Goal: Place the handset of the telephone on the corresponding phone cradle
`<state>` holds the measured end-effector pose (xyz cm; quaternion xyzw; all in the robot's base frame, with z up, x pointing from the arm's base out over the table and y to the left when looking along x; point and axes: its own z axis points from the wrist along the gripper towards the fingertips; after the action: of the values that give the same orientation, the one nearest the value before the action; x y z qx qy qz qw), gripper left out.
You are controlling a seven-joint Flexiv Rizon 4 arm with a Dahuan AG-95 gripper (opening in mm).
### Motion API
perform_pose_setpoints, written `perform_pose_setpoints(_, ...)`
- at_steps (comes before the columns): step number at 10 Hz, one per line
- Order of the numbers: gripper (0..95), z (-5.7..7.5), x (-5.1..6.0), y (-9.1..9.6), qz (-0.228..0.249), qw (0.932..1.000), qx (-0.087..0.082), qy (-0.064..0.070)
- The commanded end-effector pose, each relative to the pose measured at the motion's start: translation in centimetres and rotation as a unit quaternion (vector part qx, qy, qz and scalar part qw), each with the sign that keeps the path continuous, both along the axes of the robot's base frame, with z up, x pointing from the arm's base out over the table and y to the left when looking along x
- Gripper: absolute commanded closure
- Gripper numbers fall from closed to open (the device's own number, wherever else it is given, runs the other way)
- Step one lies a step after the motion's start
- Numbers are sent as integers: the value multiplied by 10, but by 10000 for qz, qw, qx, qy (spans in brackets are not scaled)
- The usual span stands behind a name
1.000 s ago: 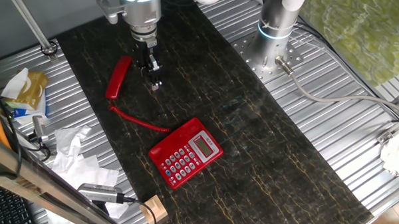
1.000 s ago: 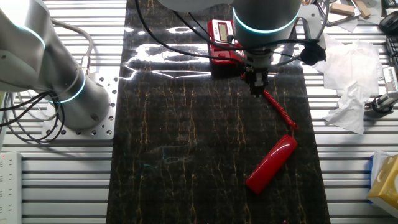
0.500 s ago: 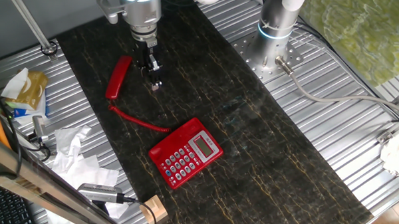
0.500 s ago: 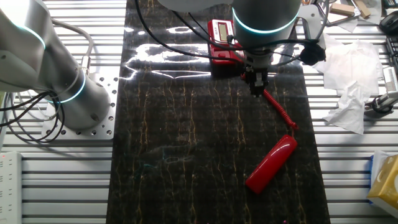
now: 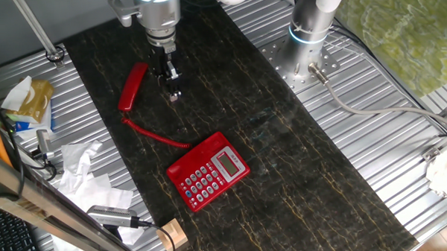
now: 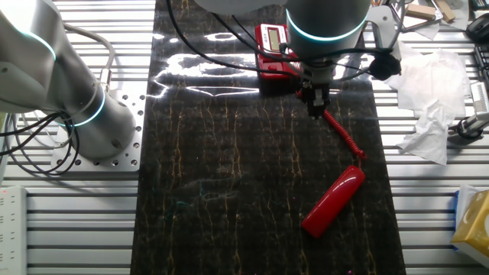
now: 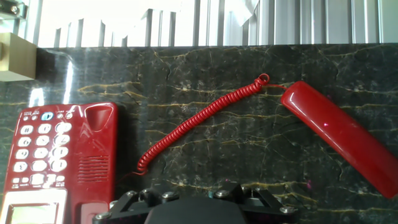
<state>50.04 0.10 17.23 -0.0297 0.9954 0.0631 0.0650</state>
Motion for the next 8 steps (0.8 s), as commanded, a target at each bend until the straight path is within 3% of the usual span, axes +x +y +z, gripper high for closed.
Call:
perform_pose_setpoints(1,380,0,0,0,-11,10000,-2,7)
perform_pose_setpoints(8,380,5,7,4,235,9997,-18,97)
